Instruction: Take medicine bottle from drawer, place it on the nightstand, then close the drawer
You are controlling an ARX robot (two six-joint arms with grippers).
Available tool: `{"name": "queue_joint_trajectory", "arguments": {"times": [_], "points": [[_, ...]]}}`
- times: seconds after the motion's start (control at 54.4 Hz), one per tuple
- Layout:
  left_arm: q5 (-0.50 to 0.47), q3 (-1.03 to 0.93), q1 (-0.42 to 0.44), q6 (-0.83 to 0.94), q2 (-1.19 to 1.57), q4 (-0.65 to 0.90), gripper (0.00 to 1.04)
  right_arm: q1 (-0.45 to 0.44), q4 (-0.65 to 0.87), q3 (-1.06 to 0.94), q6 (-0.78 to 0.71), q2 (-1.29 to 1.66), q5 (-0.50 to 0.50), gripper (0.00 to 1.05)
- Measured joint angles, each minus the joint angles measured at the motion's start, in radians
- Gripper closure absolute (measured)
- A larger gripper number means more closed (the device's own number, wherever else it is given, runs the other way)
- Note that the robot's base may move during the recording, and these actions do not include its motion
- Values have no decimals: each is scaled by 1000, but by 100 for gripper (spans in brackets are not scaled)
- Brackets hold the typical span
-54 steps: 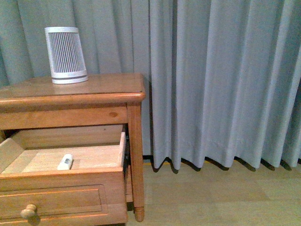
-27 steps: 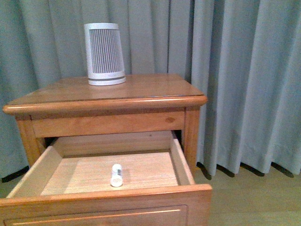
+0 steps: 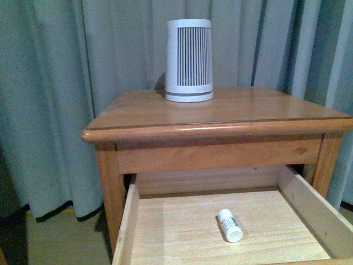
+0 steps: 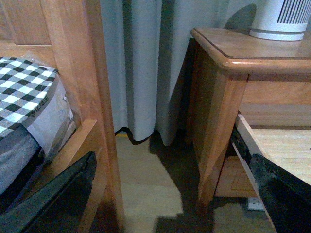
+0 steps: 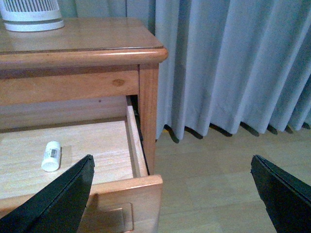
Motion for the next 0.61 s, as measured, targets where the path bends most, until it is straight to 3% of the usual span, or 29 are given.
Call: {"name": "queue_joint_trajectory", "arguments": {"times": [0.11, 0.349, 0.606], "points": [[0, 0, 0, 0, 0, 0, 7, 64, 67, 174, 63, 318, 1, 7], [0, 0, 0, 0, 0, 0, 7, 134, -46, 596, 165, 901, -84, 7], [0, 0, 0, 0, 0, 0, 7, 159, -8, 825, 218, 1287, -158, 7]]}}
